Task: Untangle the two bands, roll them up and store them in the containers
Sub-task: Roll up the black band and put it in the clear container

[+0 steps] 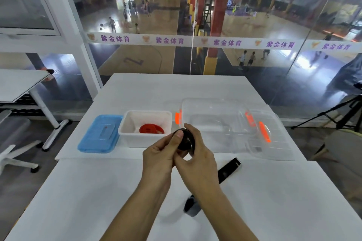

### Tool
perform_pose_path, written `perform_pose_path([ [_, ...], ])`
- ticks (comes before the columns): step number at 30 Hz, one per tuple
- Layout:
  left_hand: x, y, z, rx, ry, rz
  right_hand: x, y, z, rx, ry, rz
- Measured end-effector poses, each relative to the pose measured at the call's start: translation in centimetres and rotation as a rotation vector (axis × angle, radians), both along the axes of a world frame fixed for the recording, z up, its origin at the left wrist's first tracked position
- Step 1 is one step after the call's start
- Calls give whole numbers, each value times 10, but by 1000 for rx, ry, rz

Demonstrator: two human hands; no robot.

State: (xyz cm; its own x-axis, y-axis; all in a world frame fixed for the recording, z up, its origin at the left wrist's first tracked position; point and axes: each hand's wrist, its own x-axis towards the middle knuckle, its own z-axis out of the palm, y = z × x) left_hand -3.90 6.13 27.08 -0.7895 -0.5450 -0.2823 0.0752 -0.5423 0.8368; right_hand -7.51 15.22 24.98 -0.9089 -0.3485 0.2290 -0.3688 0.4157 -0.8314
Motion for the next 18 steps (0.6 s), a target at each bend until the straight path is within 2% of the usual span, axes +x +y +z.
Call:
perform_pose_path([
  [2,1,1,-5,-22,-16,-5,-2,2,-4,25,-2,-2],
  [6,6,-7,-9,-124,-70,-99,-14,13,-6,77,-75,148],
  [12,16,-43,-3,-294,-85,-525,-42,32,9,337,-48,475],
  [16,11,-58,10,-472,-123,-793,-42,28,28,561,82,558],
  [18,10,-59,12,-548,-172,-854,-40,26,34,657,120,584],
])
